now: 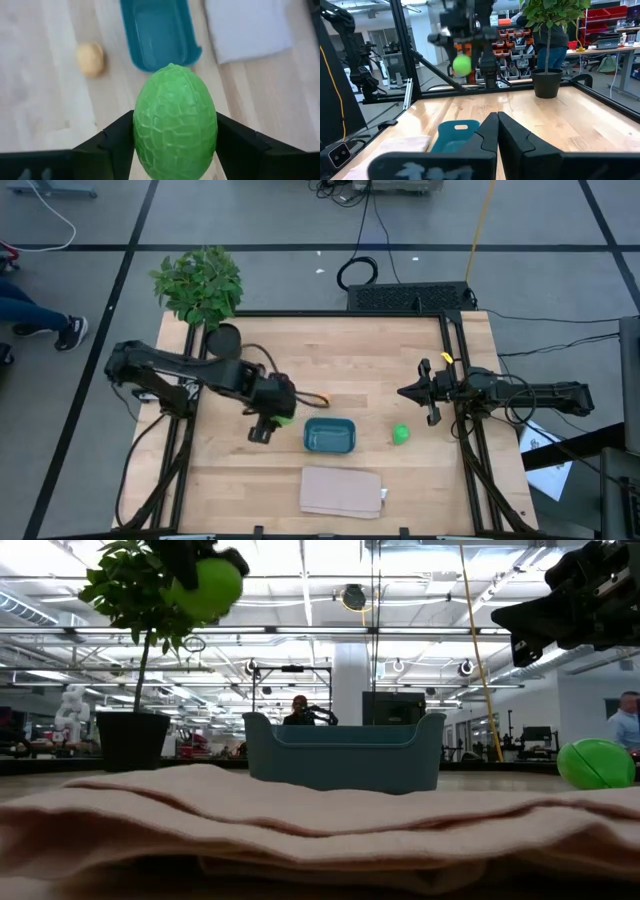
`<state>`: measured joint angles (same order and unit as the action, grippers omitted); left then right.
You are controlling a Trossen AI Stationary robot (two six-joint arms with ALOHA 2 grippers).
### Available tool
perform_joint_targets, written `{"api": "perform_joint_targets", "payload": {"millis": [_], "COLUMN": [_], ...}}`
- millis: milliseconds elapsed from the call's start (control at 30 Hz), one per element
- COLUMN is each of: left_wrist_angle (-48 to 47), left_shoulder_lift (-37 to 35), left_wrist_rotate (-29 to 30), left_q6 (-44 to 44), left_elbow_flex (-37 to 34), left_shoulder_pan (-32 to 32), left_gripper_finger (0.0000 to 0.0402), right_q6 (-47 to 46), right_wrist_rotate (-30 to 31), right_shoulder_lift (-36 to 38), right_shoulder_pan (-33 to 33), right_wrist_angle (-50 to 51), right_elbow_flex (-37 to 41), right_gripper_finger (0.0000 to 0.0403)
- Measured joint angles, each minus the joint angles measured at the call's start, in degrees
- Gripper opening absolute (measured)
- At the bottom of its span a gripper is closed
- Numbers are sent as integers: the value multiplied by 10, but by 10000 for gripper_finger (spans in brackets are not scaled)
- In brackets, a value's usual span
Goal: Pick and placing Produce into tupperware
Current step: Put the green melon into the blue bin
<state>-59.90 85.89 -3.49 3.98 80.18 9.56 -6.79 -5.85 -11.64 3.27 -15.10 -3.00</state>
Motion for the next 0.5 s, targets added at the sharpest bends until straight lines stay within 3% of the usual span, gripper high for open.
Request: {"api": "perform_joint_targets", "payload": {"millis": [267,500], "left_wrist_angle": [17,51], "left_shoulder_lift": [-85,-114], "left_wrist_rotate": [0,1], "left_q6": [3,5], "left_elbow_flex": [0,0], "left_shoulder_pan": [-2,-4], "left_gripper_finger": [229,230], "right_q6": [0,0], "right_wrist_rotate": [0,0], "right_shoulder_lift": [-2,-2], "right_shoulder_pan": [0,0], "right_wrist_angle": [0,-1], "right_elbow_flex": [0,0], "right_gripper_finger": [0,0]}}
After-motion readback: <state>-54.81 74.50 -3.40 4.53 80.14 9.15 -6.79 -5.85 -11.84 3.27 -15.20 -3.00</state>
